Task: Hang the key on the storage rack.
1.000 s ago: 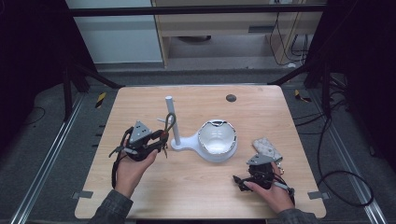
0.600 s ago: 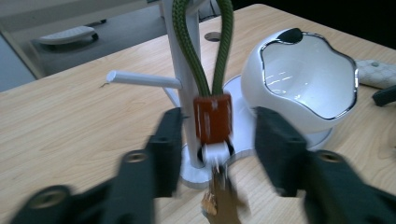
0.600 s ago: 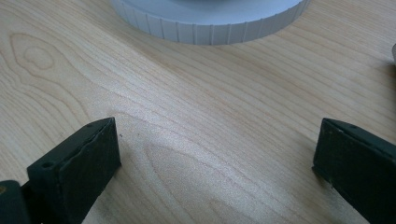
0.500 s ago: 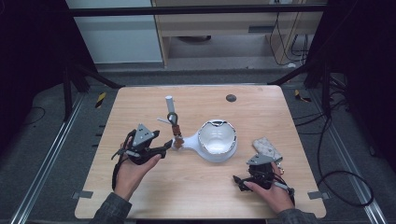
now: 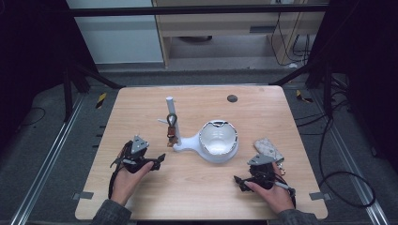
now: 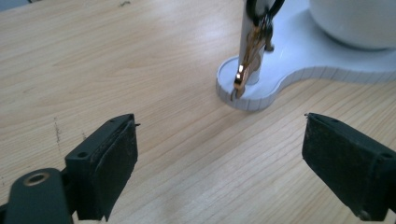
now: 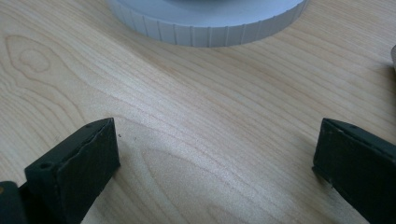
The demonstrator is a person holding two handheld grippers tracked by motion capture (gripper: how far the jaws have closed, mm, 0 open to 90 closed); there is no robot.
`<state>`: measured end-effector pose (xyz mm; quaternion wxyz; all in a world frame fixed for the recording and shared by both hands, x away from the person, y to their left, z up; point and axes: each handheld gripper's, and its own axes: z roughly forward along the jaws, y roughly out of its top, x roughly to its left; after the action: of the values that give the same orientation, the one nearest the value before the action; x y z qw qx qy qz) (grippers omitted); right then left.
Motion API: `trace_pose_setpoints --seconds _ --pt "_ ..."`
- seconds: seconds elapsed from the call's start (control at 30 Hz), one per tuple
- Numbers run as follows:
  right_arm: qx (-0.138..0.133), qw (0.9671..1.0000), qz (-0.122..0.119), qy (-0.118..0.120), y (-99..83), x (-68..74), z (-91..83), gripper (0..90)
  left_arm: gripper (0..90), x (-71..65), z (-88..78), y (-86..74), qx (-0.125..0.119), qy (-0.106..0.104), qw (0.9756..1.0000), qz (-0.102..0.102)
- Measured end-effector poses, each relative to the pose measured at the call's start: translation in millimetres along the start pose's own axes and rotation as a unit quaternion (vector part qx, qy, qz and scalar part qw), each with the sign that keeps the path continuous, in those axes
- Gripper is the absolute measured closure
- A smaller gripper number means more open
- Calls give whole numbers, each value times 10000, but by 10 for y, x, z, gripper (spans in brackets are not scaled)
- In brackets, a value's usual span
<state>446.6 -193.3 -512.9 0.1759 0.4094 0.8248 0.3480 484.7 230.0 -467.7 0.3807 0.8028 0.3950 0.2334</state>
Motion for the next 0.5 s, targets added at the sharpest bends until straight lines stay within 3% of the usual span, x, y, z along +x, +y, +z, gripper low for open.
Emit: trace_pose_setpoints --seconds 0.1,0.17,0.2,0.37,0.5 --pt "-14 10000 57 -16 13 -6 11 13 79 -1 61 -73 137 46 9998 121" --pt "150 9998 126 5 73 -37 -19 89 79 -27 90 -148 310 -59 9993 222" --pt "92 9998 148 11 104 -56 -49 78 76 -31 92 -162 380 -82 9988 289" --pt "-33 9989 52 -475 333 -137 -321 58 66 11 142 -223 657 25 9976 215" --pt "103 9967 -93 -795 477 -244 -553 65 66 55 139 -231 620 81 9980 110"
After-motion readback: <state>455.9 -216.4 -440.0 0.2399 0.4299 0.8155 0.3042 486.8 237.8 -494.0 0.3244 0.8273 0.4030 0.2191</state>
